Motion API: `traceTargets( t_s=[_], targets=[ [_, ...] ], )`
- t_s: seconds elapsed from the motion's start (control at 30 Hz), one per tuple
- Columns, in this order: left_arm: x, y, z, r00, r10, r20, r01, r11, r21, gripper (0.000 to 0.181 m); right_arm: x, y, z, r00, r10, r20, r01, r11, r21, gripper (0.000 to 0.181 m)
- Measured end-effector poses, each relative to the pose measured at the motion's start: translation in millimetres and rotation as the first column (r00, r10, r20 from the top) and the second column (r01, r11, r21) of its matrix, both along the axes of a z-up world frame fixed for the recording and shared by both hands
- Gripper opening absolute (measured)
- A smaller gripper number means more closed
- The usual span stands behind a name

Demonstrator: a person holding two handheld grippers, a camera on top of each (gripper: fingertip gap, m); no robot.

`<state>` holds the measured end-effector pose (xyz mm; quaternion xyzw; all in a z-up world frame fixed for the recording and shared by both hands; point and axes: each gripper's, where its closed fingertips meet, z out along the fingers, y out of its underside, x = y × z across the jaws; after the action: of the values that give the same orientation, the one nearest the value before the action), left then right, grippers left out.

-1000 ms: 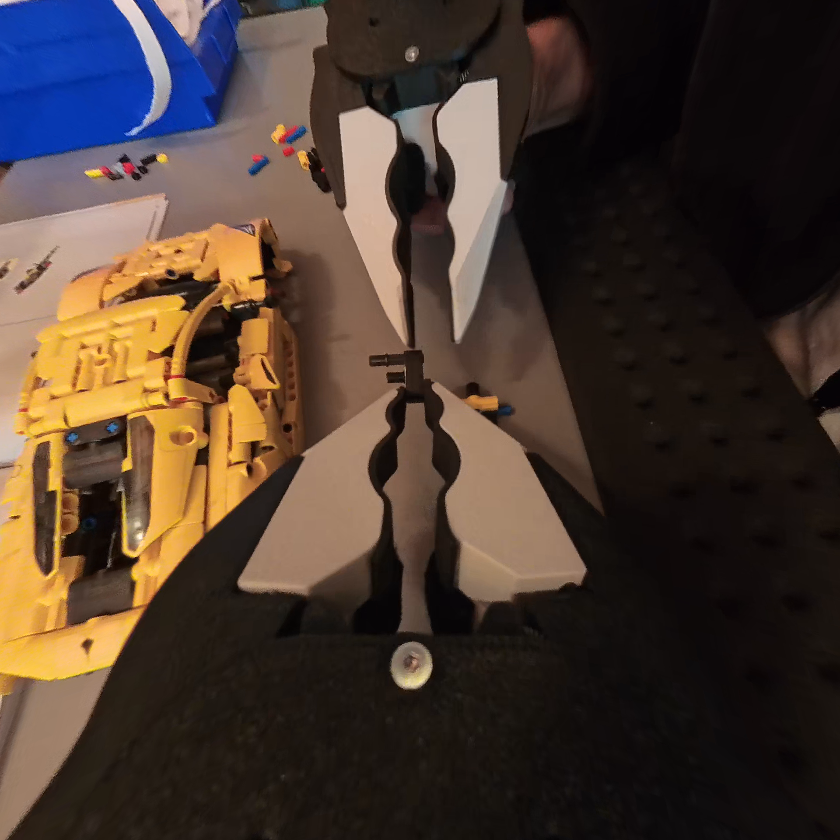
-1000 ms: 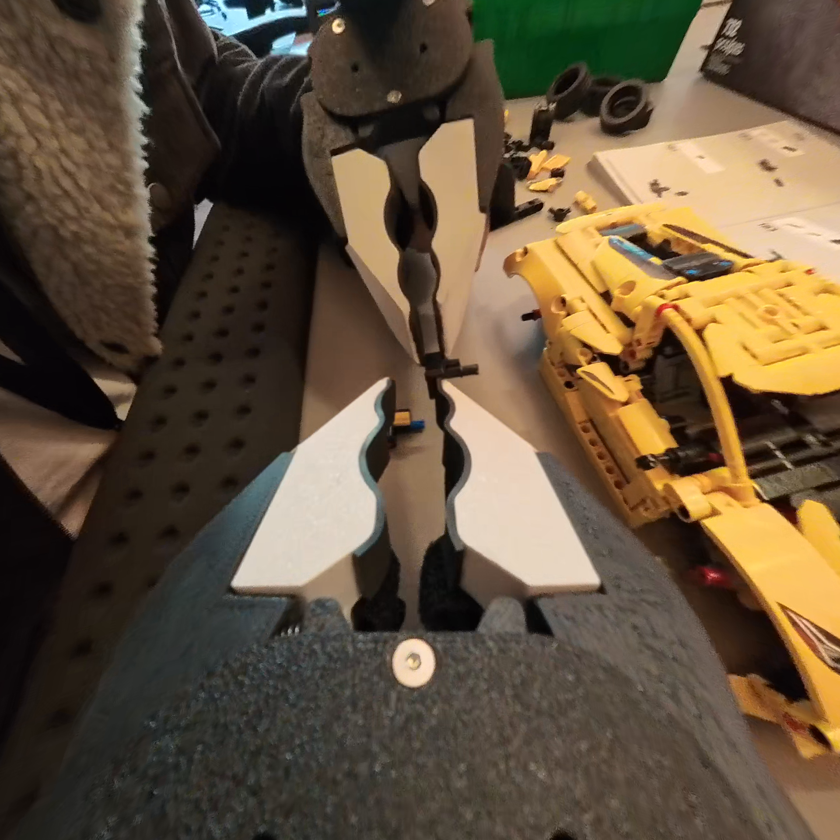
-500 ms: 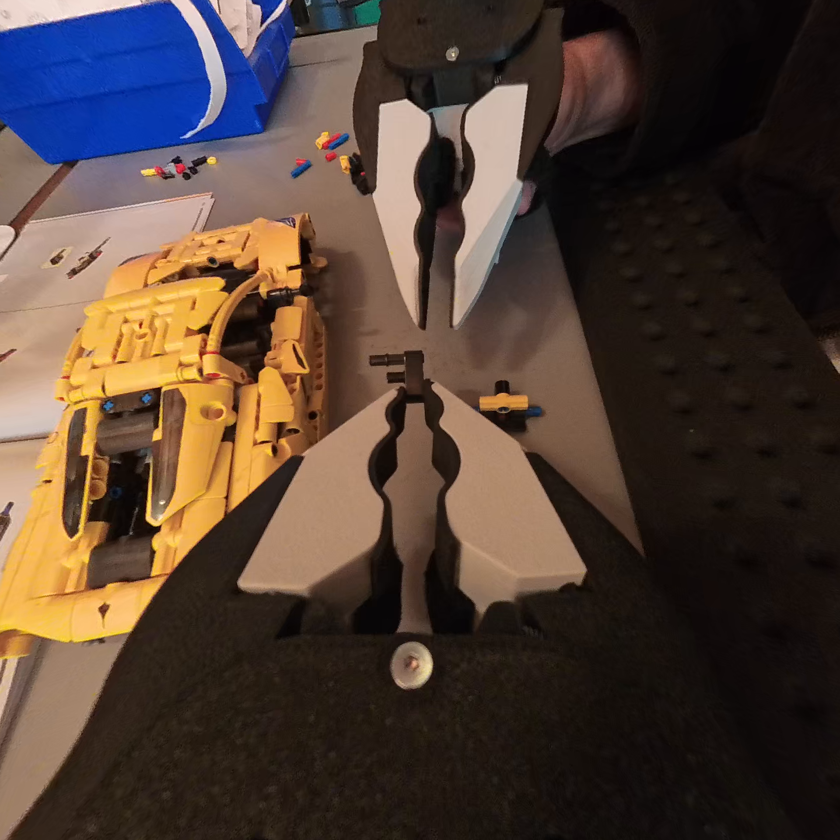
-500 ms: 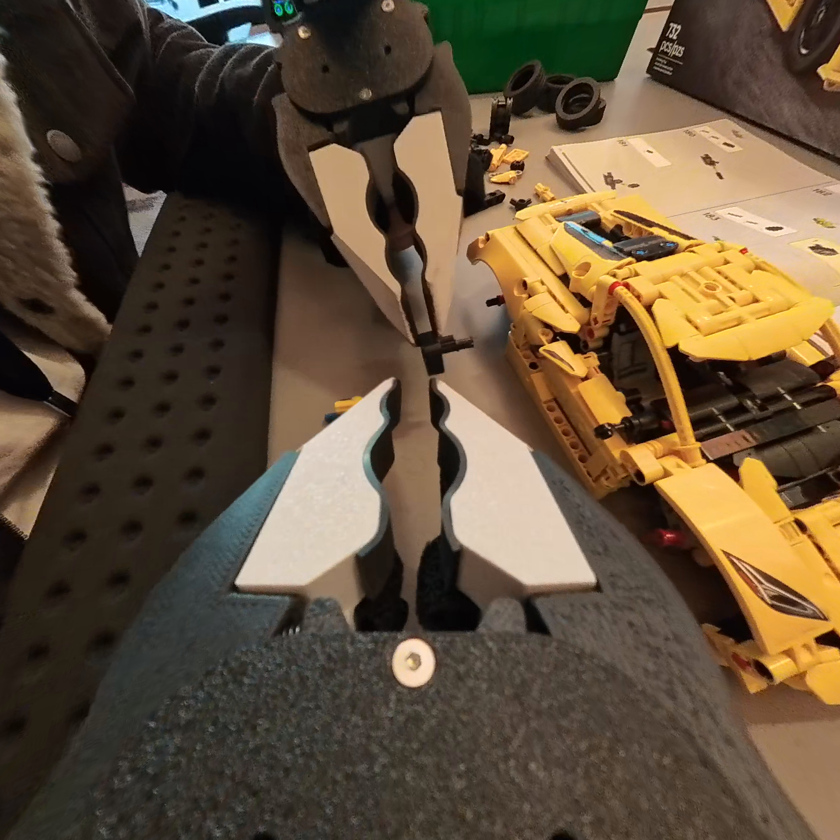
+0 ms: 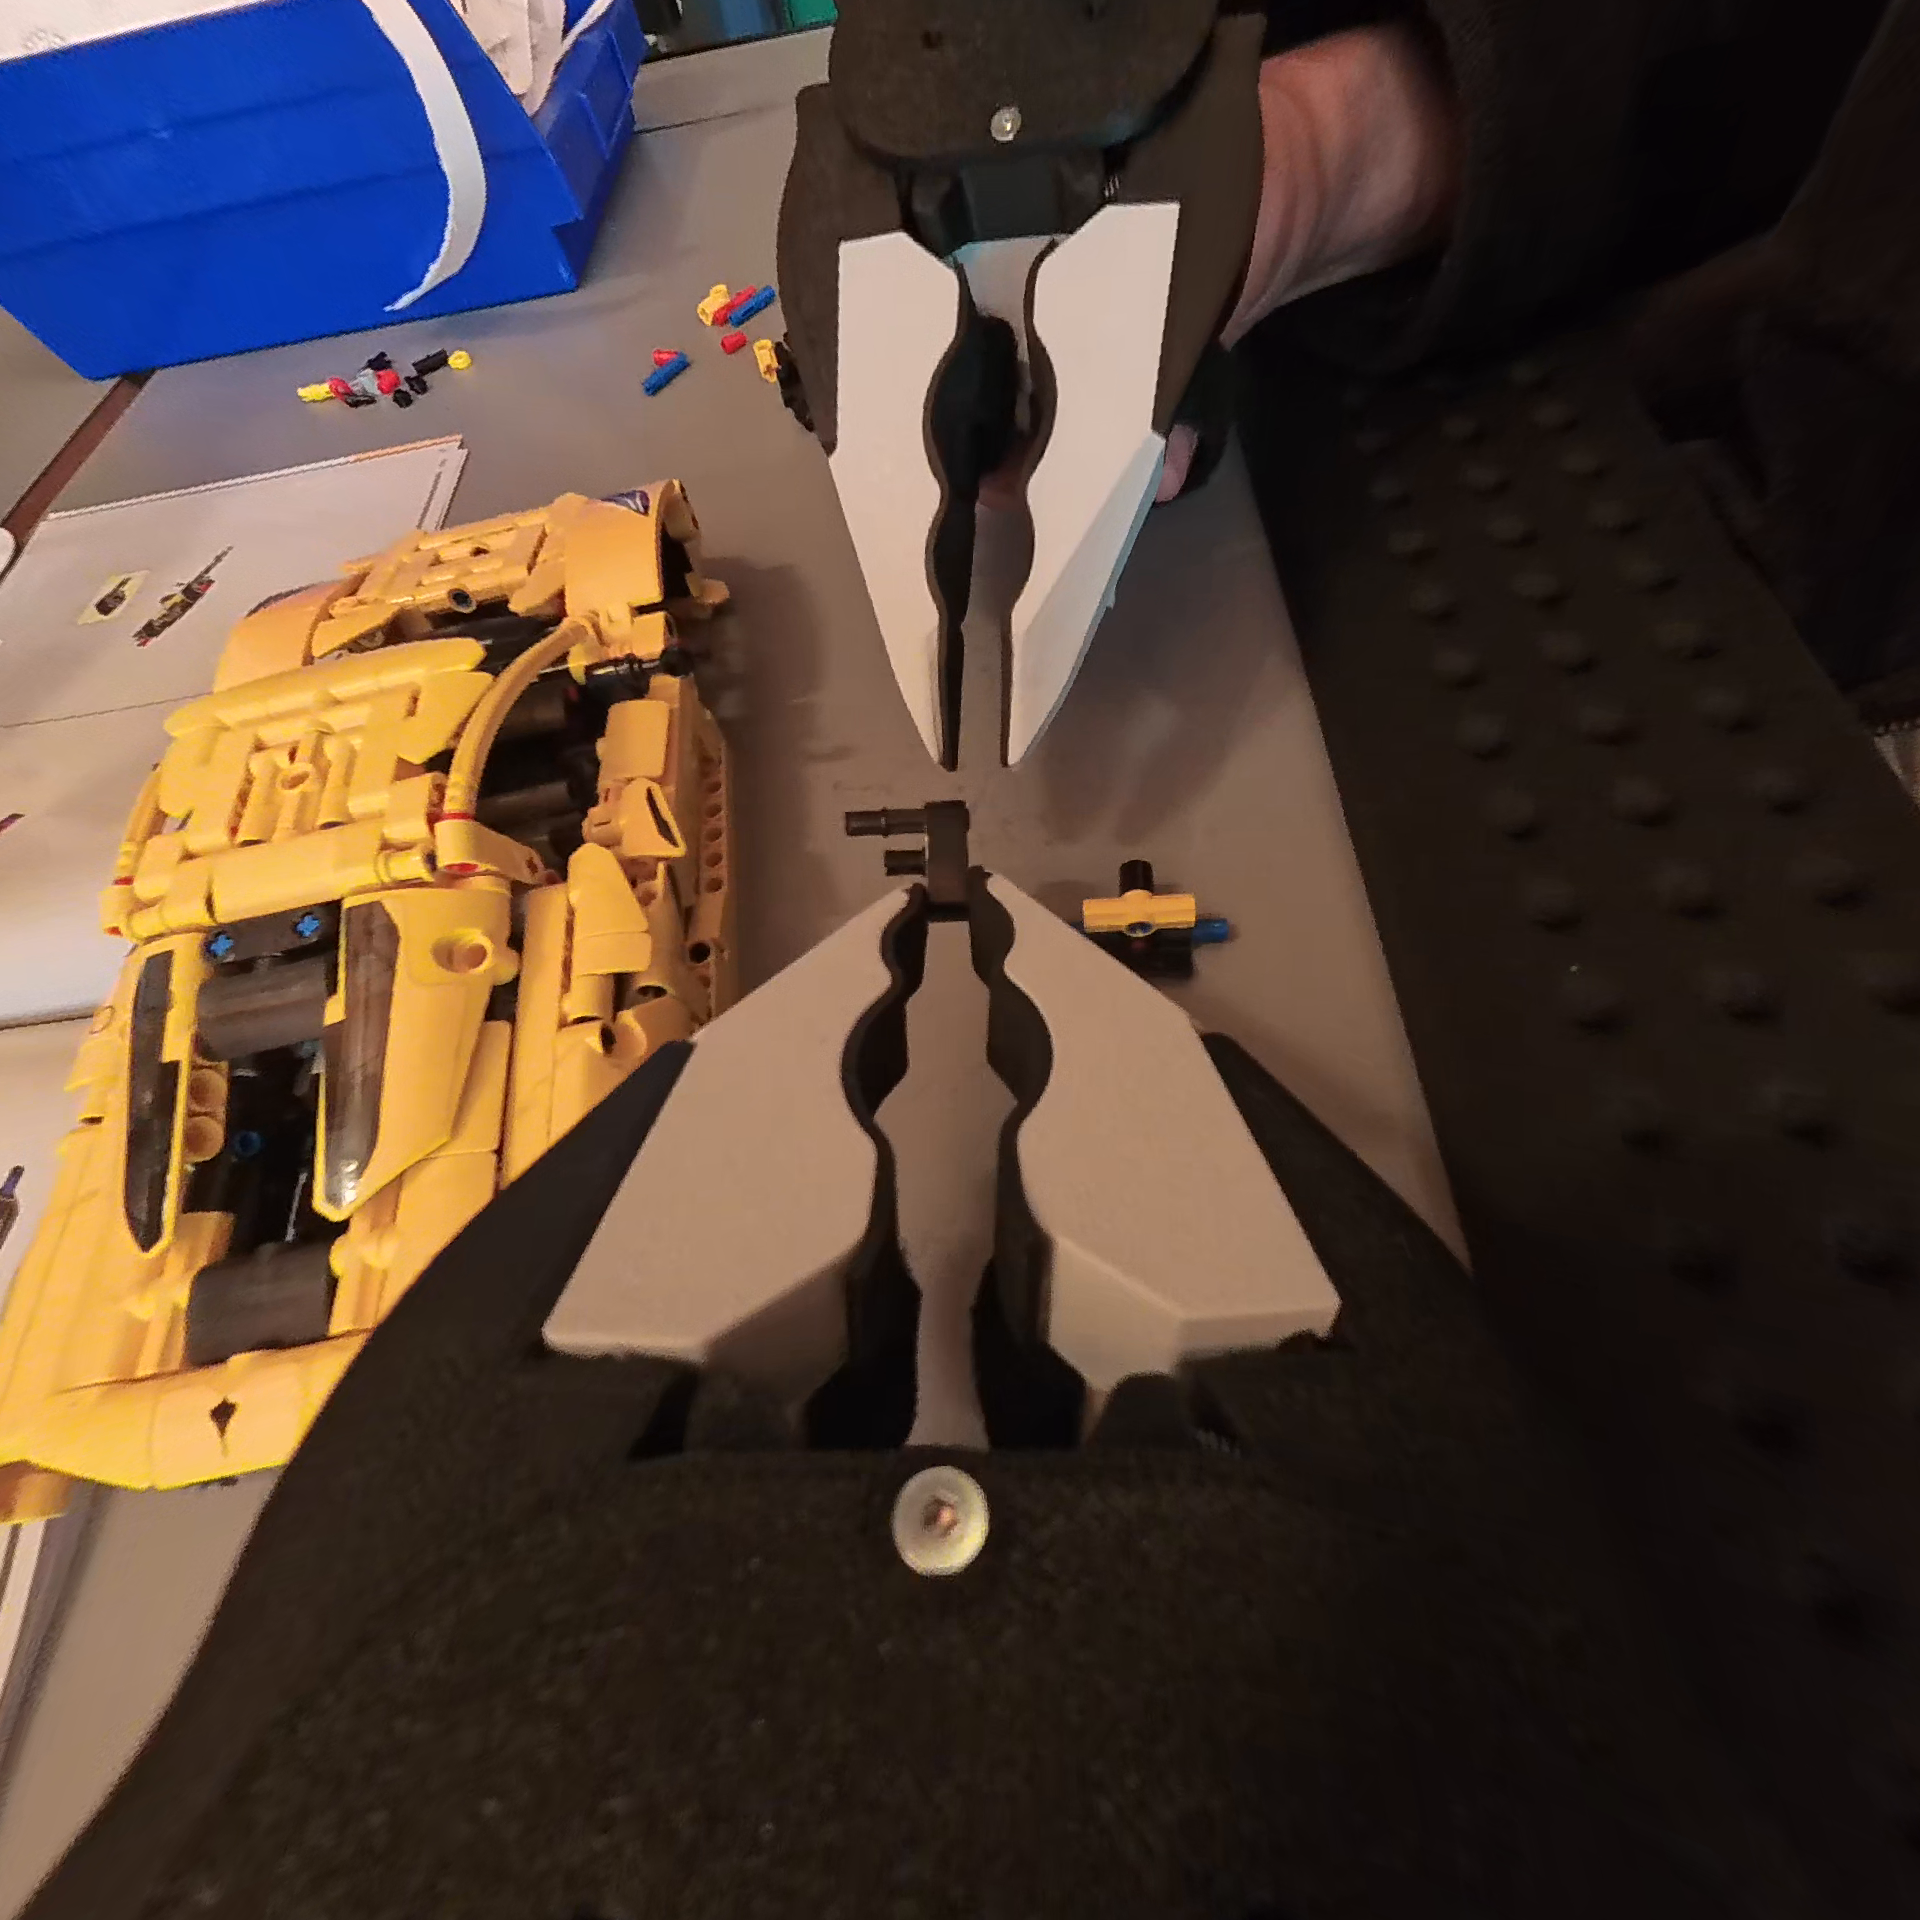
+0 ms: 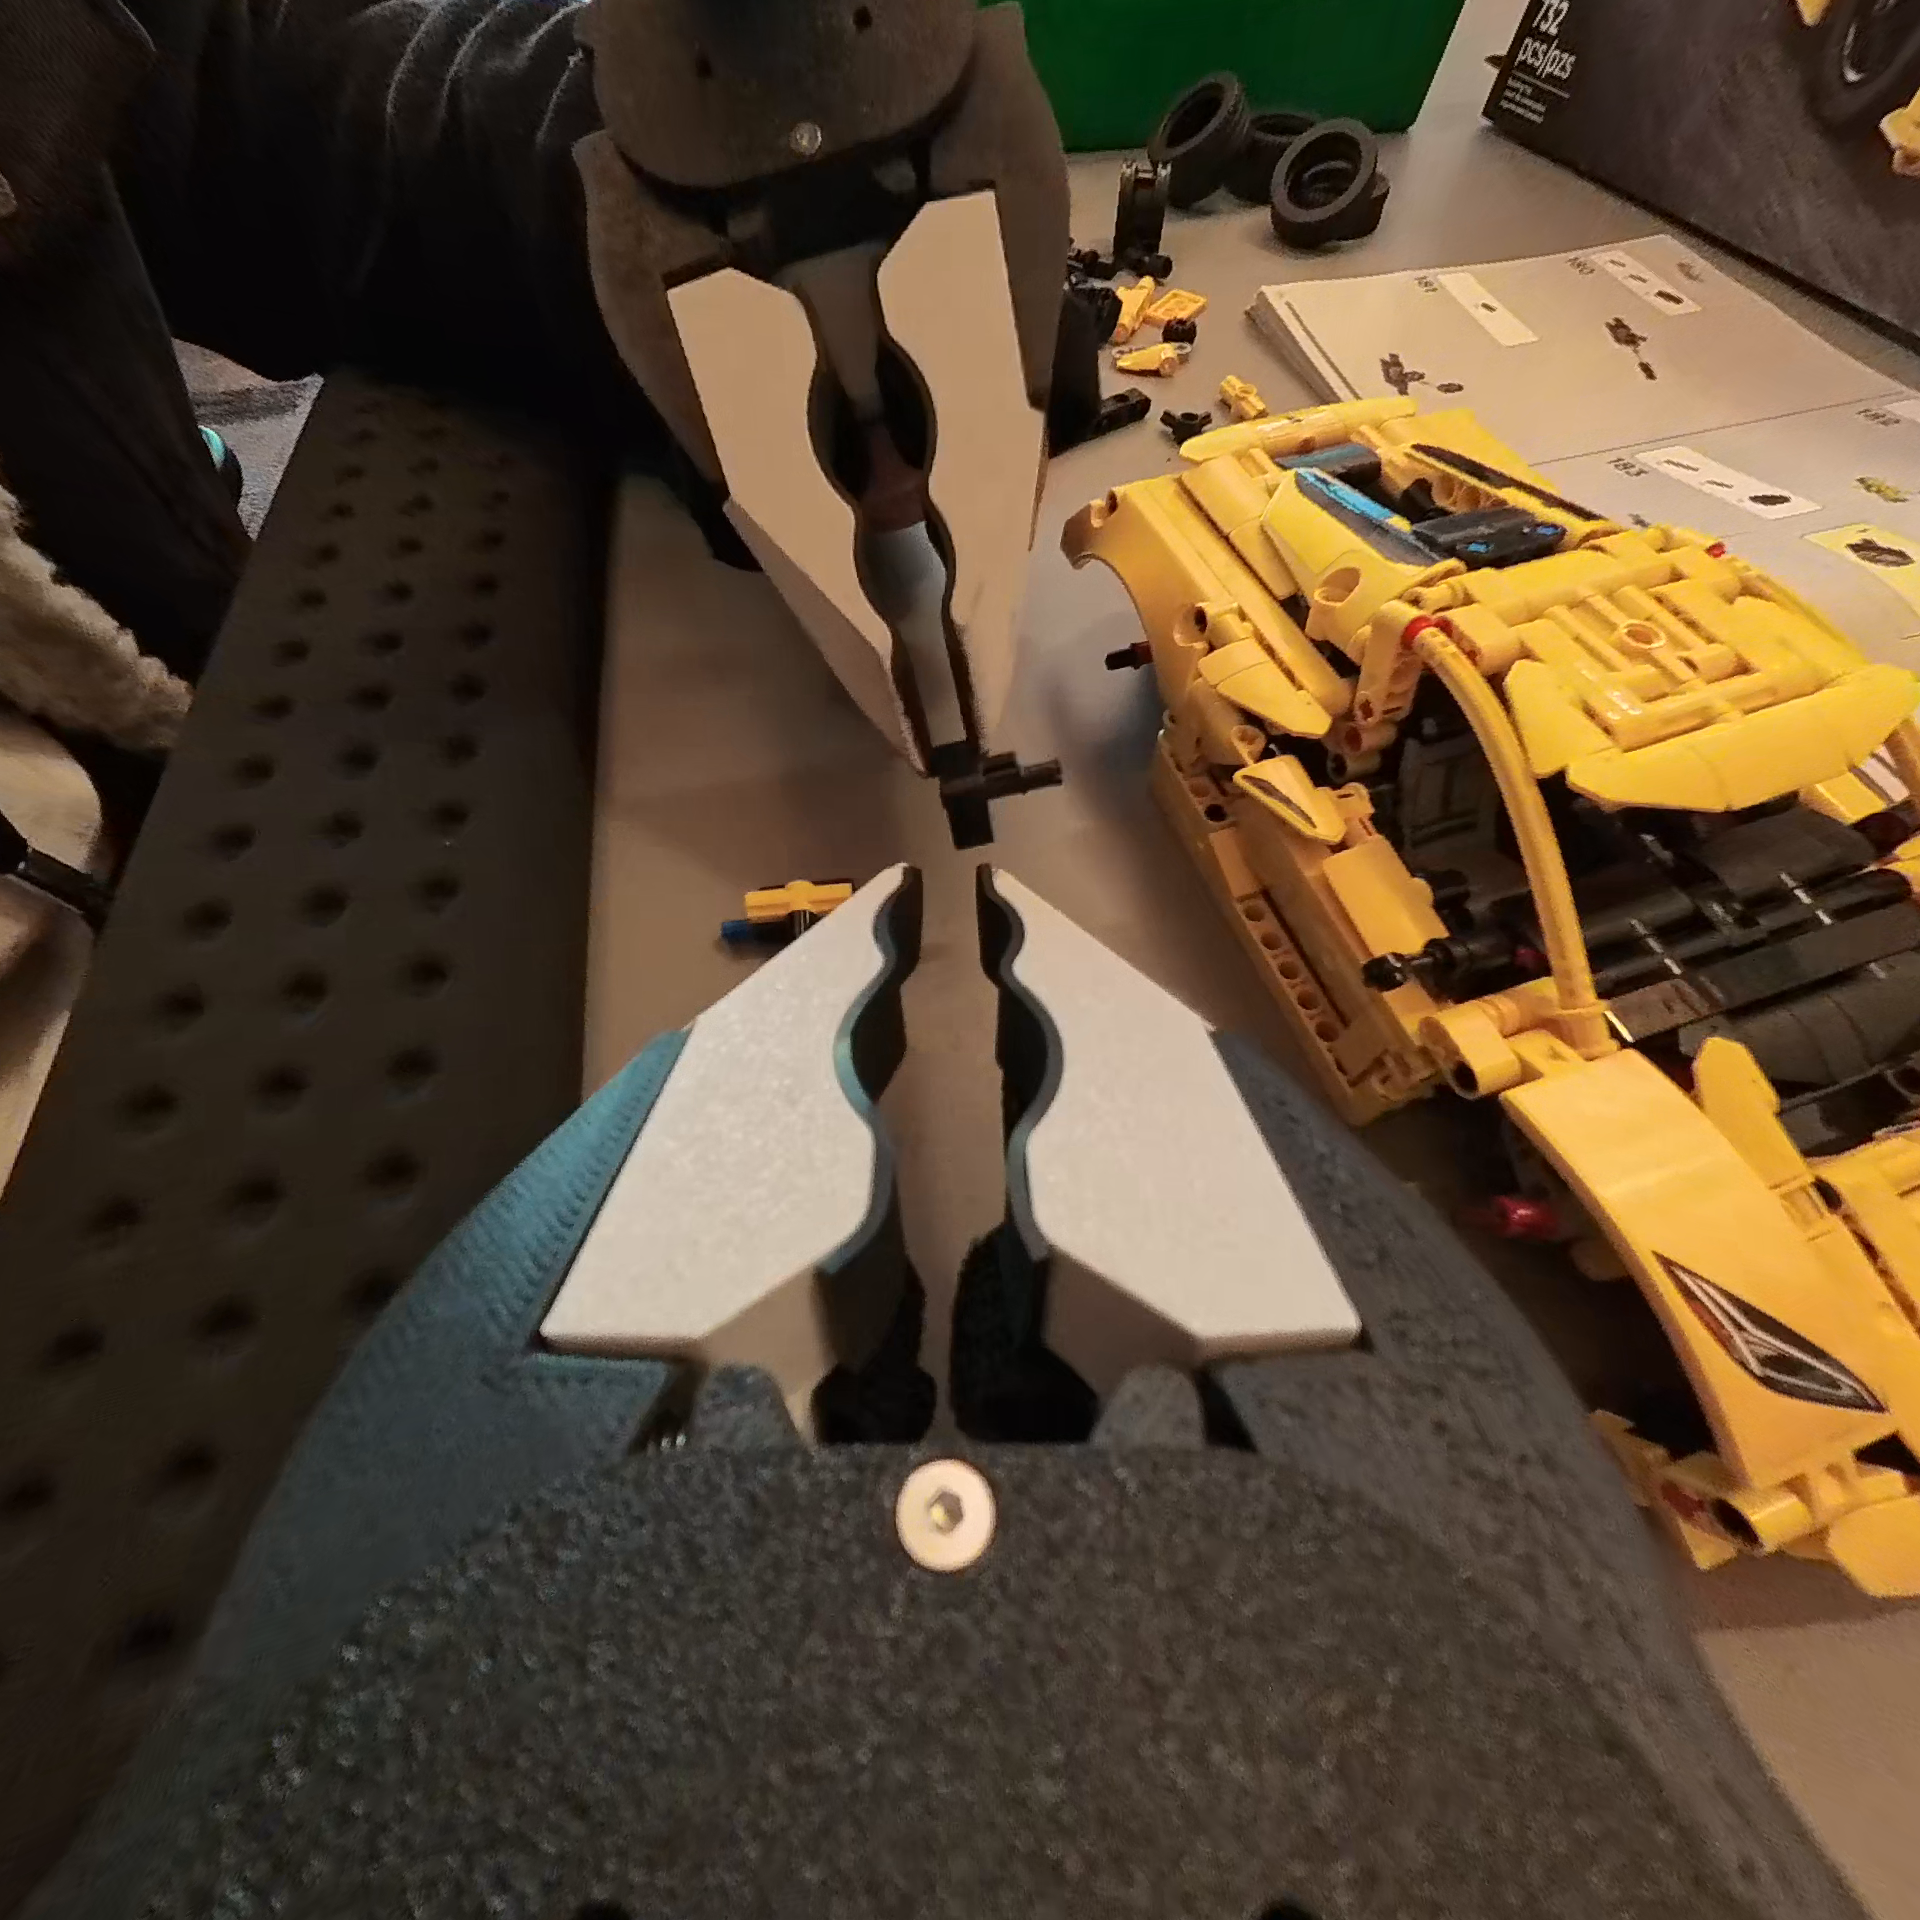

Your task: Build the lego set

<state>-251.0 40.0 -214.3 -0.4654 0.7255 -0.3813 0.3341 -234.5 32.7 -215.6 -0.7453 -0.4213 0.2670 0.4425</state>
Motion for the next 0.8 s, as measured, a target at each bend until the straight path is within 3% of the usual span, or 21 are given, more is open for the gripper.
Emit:
traceTargets(
  t_s=[0.8],
  targets=[
    [-1.1,-0.7,-3.3,1.0,-0.006,-0.012,0.006,1.0,0.002,0.007,-0.6,-0.6,-5.9,1.0,0.008,0.021,-0.007,1.0,-0.015,0.009]
  ],
)
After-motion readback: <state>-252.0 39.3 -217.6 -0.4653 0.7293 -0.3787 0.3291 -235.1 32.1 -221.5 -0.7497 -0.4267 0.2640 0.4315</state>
